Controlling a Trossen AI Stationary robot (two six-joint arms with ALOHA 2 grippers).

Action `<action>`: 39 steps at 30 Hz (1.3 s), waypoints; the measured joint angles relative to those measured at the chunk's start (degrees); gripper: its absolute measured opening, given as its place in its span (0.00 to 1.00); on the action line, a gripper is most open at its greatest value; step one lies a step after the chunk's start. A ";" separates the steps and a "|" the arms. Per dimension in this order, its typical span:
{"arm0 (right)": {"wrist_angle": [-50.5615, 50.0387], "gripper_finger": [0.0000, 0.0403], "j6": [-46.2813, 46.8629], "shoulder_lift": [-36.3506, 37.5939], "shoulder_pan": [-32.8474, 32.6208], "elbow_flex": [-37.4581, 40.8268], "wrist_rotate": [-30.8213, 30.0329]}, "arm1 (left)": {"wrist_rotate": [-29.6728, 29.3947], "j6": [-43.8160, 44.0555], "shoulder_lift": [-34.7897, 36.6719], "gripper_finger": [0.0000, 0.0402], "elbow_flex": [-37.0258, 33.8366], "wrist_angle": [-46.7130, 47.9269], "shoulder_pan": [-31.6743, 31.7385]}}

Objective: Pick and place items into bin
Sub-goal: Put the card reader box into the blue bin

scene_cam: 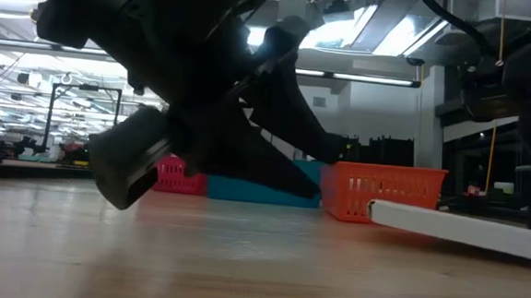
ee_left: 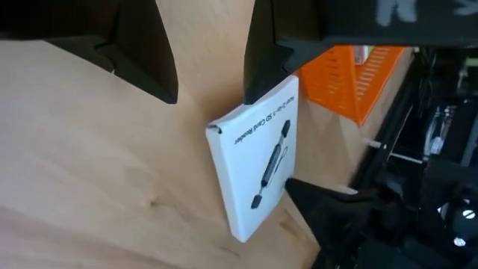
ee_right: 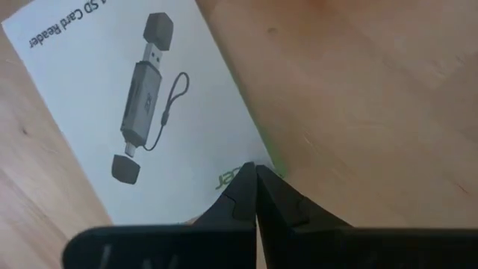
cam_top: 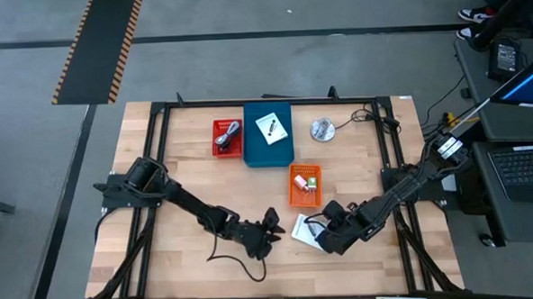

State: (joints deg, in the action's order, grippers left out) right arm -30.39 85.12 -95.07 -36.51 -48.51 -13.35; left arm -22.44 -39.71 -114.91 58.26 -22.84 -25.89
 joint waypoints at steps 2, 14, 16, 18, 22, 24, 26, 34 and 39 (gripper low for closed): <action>0.44 0.00 0.00 -0.02 0.05 0.02 0.12 | -0.12 -1.66 0.00 0.38 0.00 0.57 0.06; 3.04 0.00 0.33 -0.13 0.05 0.07 1.43 | 0.15 -8.02 0.00 0.48 0.83 0.77 0.21; 3.08 0.00 0.33 -0.13 0.05 0.09 1.43 | 1.92 -8.24 -0.19 0.50 1.31 0.74 0.43; 3.23 0.00 0.35 -0.13 0.05 0.09 1.43 | 2.73 -8.26 -0.37 0.50 1.73 1.07 0.56; 4.07 0.00 0.34 -0.16 0.03 0.11 1.60 | 2.94 -10.02 -1.57 0.50 2.74 0.64 1.35; 4.20 0.00 0.35 -0.17 0.05 0.13 1.65 | 3.29 -11.04 -3.28 0.49 3.63 0.96 1.72; 4.45 0.00 0.35 -0.17 0.01 0.15 1.63 | 3.42 -12.97 -4.70 0.49 4.88 0.08 1.83; 3.95 0.00 0.36 -0.13 -0.02 0.15 1.93 | 0.30 -17.22 -7.75 0.49 8.55 1.06 1.56; 4.02 0.00 0.35 -0.13 -0.02 0.15 1.86 | 2.37 -16.25 -7.87 0.49 9.35 3.94 1.79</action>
State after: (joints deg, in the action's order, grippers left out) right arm -26.37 85.47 -95.20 -36.53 -48.36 -11.49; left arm -20.06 -55.95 -122.78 67.61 -18.90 -24.10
